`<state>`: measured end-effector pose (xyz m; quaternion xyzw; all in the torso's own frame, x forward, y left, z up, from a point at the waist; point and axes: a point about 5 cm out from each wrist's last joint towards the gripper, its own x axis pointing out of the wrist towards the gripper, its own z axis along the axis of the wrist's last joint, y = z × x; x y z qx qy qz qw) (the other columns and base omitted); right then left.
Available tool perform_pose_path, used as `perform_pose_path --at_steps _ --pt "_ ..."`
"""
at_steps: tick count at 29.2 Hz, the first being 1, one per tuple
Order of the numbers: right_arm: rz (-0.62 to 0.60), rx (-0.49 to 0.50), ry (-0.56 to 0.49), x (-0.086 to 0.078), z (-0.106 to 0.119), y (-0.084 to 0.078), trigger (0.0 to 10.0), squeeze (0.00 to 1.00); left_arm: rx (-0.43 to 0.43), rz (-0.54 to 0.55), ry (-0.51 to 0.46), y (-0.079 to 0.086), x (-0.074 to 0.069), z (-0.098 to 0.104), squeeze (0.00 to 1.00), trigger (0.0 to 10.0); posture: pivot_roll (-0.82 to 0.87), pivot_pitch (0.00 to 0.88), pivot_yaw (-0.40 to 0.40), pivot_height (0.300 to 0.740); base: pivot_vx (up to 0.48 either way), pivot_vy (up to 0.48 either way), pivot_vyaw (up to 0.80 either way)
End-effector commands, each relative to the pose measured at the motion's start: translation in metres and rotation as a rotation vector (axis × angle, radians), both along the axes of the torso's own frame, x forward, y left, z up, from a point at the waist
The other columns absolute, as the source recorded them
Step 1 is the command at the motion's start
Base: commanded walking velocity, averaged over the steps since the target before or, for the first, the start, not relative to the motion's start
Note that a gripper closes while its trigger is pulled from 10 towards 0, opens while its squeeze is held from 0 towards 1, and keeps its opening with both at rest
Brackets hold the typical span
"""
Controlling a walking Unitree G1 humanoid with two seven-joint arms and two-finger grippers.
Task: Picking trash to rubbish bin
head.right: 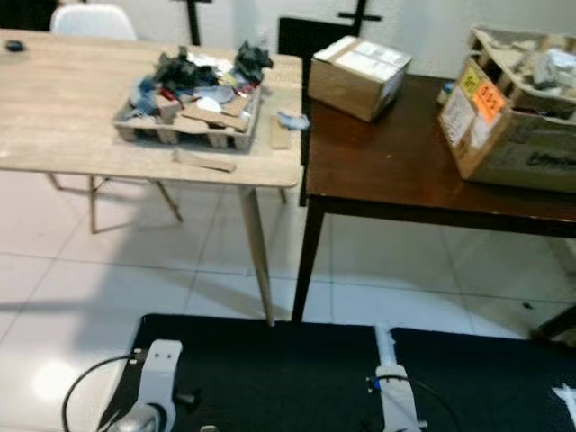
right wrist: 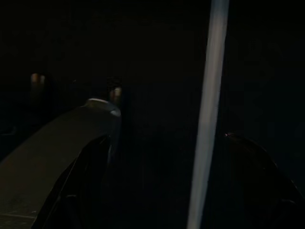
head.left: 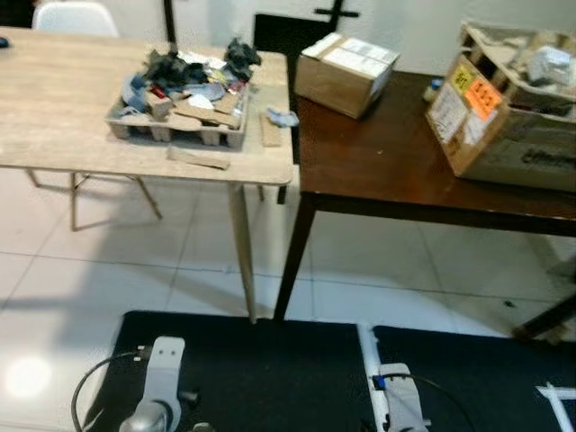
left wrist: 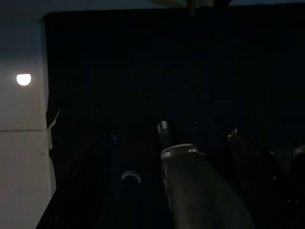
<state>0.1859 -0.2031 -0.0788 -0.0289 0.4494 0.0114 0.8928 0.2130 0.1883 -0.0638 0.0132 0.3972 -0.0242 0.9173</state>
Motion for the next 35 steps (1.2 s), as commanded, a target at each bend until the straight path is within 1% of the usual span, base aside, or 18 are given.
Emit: perform_pose_path --at_steps 1,11,15,16,17,19,26,35 --pt "-0.009 0.002 0.025 -0.006 -0.003 -0.001 10.0 0.0 0.0 -0.004 0.043 -0.002 -0.007 -0.005 0.0 10.0 0.04 0.156 -0.064 0.74 0.0 0.0 0.0" --pt "-0.016 0.008 0.022 -0.004 -0.003 0.0 10.0 0.0 0.009 -0.004 0.044 -0.001 -0.006 -0.005 0.0 10.0 0.04 0.162 -0.064 0.74 0.0 0.0 0.0" --pt "-0.031 0.023 0.012 -0.004 -0.002 0.001 10.0 0.0 0.04 -0.032 0.026 -0.002 -0.004 -0.003 0.0 10.0 0.04 0.163 -0.062 0.74 0.0 0.0 0.0" --pt "-0.032 0.025 0.011 -0.004 -0.002 0.002 10.0 0.0 0.038 -0.033 0.022 -0.002 -0.004 -0.003 0.0 10.0 0.05 0.164 -0.061 0.74 0.0 0.0 0.0" --pt "-0.034 0.028 0.01 -0.004 -0.002 0.003 10.0 0.0 0.026 -0.035 -0.004 -0.004 -0.001 -0.001 0.0 10.0 0.05 0.165 -0.059 0.74 0.0 0.0 0.0" --pt "-0.037 0.032 0.009 -0.003 -0.002 0.003 10.0 0.0 0.012 -0.012 -0.033 -0.005 0.002 0.002 0.0 10.0 0.05 0.164 -0.057 0.74 0.0 0.0 0.0" --pt "-0.037 0.032 0.008 -0.003 -0.002 0.004 10.0 0.0 0.001 -0.007 -0.043 -0.005 0.005 0.004 0.0 10.0 0.05 0.163 -0.056 0.74 0.0 0.0 0.0" --pt "-0.039 0.033 0.007 -0.003 -0.002 0.005 10.0 0.0 0.003 0.008 -0.054 -0.002 0.007 0.005 0.0 10.0 0.05 0.16 -0.053 0.74 0.31 0.0 0.0"
